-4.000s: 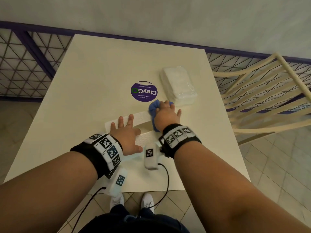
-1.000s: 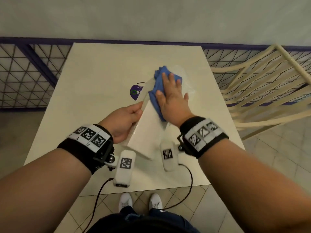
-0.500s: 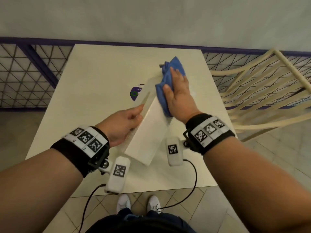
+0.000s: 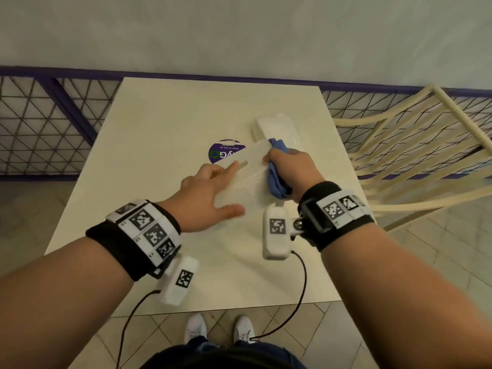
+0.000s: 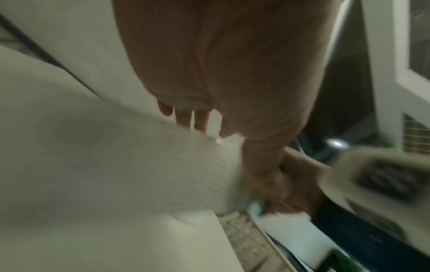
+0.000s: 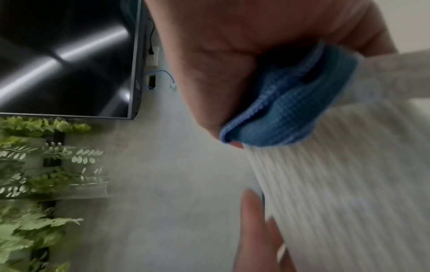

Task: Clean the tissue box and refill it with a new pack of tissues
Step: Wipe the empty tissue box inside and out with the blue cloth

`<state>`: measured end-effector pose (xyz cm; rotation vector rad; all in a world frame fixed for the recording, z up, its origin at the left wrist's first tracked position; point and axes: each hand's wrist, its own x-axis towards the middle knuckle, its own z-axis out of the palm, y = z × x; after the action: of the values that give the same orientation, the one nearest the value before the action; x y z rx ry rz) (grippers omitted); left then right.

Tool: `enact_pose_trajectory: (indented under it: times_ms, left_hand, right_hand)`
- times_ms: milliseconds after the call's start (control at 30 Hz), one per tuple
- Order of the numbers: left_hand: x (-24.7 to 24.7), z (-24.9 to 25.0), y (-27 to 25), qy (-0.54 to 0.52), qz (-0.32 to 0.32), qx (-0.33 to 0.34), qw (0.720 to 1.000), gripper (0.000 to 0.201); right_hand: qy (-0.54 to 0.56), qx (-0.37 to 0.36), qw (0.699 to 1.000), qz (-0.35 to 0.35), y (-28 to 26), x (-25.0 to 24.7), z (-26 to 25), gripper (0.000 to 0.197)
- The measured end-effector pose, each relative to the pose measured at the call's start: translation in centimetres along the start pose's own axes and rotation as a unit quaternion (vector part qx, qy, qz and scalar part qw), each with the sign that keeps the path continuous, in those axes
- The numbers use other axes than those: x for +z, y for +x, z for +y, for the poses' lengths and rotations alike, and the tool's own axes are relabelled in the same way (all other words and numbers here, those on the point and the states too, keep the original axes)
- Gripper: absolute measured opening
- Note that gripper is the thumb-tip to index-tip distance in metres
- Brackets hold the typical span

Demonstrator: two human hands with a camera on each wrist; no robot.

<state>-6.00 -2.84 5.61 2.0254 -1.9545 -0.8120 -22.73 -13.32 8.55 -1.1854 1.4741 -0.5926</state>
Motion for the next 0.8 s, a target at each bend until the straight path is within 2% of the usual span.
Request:
enact_pose_trajectory:
  times_ms: [67,133,200,267,300,367,433,467,567,633,700,800]
  left_hand:
    - [1.0,1.8,0.0,0.076,0.047,0.025,0.996,0.113]
    - [2.2,2.6,0.5,0.134,0.115,0.016,0.984,0.117]
    - [2.8,2.7,1.2,0.144,0.192,-0.011,0.971,0.114]
    - [2.5,2.6,1.6,0.117,0.265,-0.009,0.957,0.100]
    - [2.4,2.3,1.9,0.099,0.276,-0.009,0.956,0.093]
    - [1.9,1.7,1.8,0.044,0.254,-0.006,0.966,0.088]
    - [1.6,1.0,1.5,-0.034,0.243,0.015,0.969,0.088]
    - [1.5,0.7,1.1,-0.066,0.246,0.032,0.966,0.088]
    - [1.3,0.7,-0.6,-0.102,0.242,0.075,0.962,0.084]
    - [1.2,0.6,-0.6,-0.110,0.243,0.071,0.961,0.084]
    - [1.0,0.6,0.0,-0.120,0.241,0.075,0.960,0.079]
    - [0.6,1.0,0.9,-0.178,0.248,0.068,0.950,0.045]
  right_hand:
    - [0.032,-0.018,0.999,0.016,-0.2,1.1,0.3,0.011]
    - [0.057,-0.042,0.997,0.034,-0.6,2.2,0.1,0.011]
    - [0.070,-0.075,0.994,0.028,-1.3,3.3,-0.2,0.023]
    - [0.063,-0.094,0.994,0.002,-2.3,4.3,-0.3,0.047]
    - [0.039,-0.106,0.994,-0.008,-2.7,4.6,-0.3,0.058]
    - [-0.088,-0.129,0.987,-0.029,-2.9,4.9,-0.2,0.076]
    - [-0.206,-0.121,0.971,-0.021,-2.7,3.9,-0.1,0.074]
    - [-0.225,-0.109,0.968,-0.009,-2.3,3.1,0.0,0.072]
    - [-0.201,-0.102,0.974,0.019,-0.6,1.0,0.3,0.067]
    - [-0.162,-0.144,0.976,0.034,-0.6,1.4,0.3,0.062]
    - [-0.164,-0.213,0.962,0.051,-2.3,3.2,0.5,0.063]
    - [-0.210,-0.315,0.925,0.035,-6.0,5.9,1.6,0.066]
